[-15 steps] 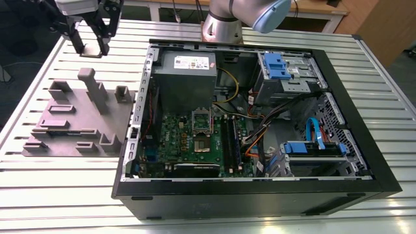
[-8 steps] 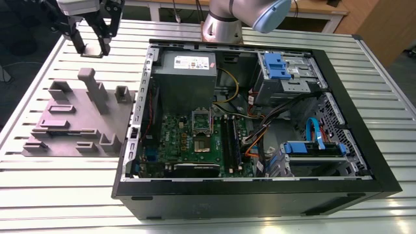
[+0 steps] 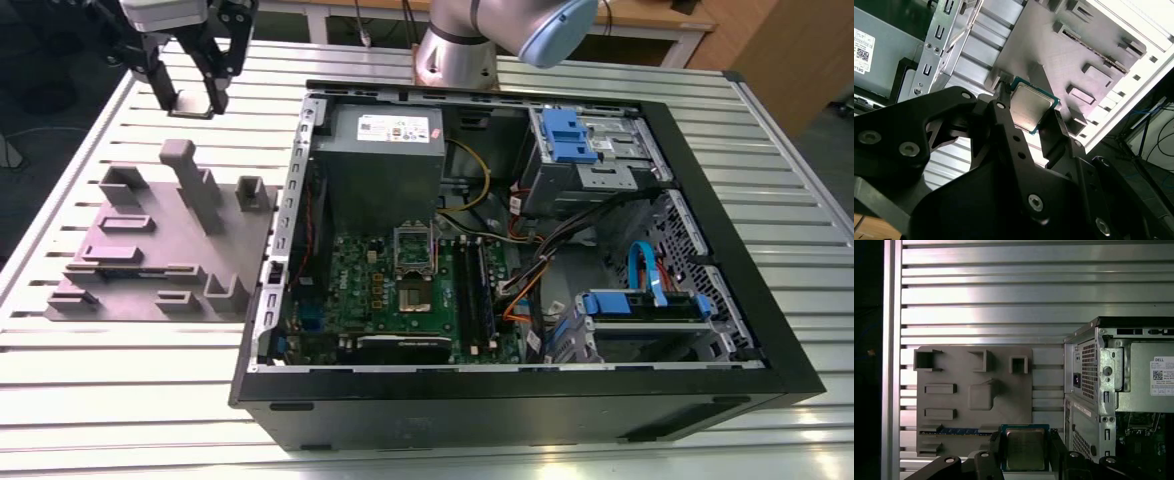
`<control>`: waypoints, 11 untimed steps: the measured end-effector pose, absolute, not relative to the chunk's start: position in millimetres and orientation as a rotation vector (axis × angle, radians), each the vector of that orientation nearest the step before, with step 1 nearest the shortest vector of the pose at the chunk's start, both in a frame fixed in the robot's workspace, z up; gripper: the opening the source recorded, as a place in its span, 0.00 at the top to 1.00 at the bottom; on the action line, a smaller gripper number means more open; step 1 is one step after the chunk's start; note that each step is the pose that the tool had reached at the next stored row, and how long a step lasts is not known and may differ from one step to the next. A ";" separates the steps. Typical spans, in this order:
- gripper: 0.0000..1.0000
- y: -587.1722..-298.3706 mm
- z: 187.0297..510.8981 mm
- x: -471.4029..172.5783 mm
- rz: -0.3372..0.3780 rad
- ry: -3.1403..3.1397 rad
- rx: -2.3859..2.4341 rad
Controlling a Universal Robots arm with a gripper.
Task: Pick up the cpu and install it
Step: 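Pick up the cpu and move it towards the insertion slot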
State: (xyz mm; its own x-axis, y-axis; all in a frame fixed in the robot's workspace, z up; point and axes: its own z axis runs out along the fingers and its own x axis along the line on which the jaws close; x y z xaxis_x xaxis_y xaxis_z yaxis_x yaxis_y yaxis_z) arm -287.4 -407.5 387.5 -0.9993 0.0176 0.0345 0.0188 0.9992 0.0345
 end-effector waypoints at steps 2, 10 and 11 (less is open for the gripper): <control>0.53 -407.5 387.5 -285.9 -0.054 -3.107 -0.028; 0.53 -407.5 387.3 -280.7 -0.054 -3.107 -0.028; 0.53 -407.5 387.3 -280.0 -0.054 -3.107 -0.028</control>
State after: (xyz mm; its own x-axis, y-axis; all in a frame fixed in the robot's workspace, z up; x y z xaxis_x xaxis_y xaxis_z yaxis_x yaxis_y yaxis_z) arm -280.0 -407.5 387.3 -0.9993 0.0176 0.0345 0.0188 0.9992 0.0344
